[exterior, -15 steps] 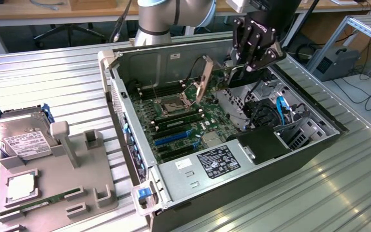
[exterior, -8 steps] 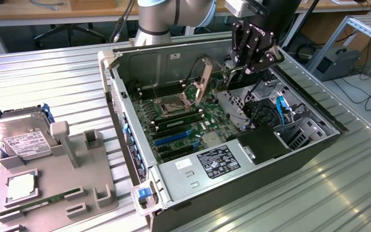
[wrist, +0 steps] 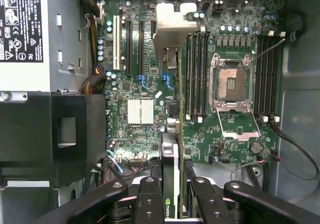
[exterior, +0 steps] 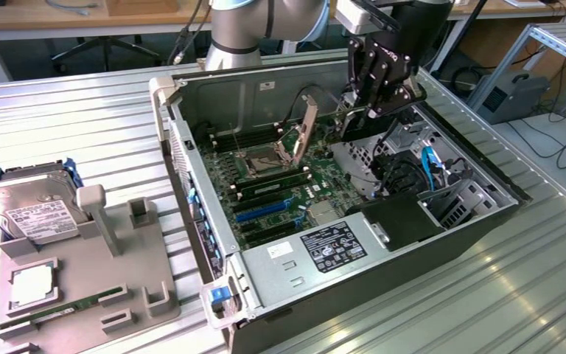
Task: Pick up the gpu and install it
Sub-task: 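Insert the gpu into the slot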
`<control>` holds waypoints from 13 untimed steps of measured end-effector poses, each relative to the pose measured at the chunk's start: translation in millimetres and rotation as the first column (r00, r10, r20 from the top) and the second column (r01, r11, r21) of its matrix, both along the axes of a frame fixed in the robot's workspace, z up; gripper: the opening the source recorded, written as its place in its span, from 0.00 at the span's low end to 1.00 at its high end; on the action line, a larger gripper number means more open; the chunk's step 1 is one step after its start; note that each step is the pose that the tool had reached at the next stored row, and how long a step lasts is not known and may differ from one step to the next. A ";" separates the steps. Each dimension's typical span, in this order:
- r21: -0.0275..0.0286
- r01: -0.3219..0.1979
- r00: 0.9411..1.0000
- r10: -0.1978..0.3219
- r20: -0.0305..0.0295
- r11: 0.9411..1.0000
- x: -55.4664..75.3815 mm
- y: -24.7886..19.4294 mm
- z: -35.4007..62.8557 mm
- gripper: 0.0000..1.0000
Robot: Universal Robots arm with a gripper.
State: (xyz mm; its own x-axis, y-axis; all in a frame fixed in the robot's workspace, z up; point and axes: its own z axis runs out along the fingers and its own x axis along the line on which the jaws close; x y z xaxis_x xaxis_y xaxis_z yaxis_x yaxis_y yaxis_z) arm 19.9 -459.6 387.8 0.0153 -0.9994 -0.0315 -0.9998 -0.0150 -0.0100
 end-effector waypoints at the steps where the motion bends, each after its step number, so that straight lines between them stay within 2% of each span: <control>1: 0.000 0.001 1.000 -0.001 0.000 1.000 -2.5 0.0 -0.6 0.27; 5: 0.000 0.002 1.000 -0.002 0.000 1.000 -8.4 0.0 -2.2 0.27; 9: 0.000 0.006 1.000 -0.006 0.000 1.000 -19.6 0.0 -4.9 0.27; 13: 0.000 0.007 1.000 -0.007 0.000 1.000 -21.2 0.0 -5.2 0.27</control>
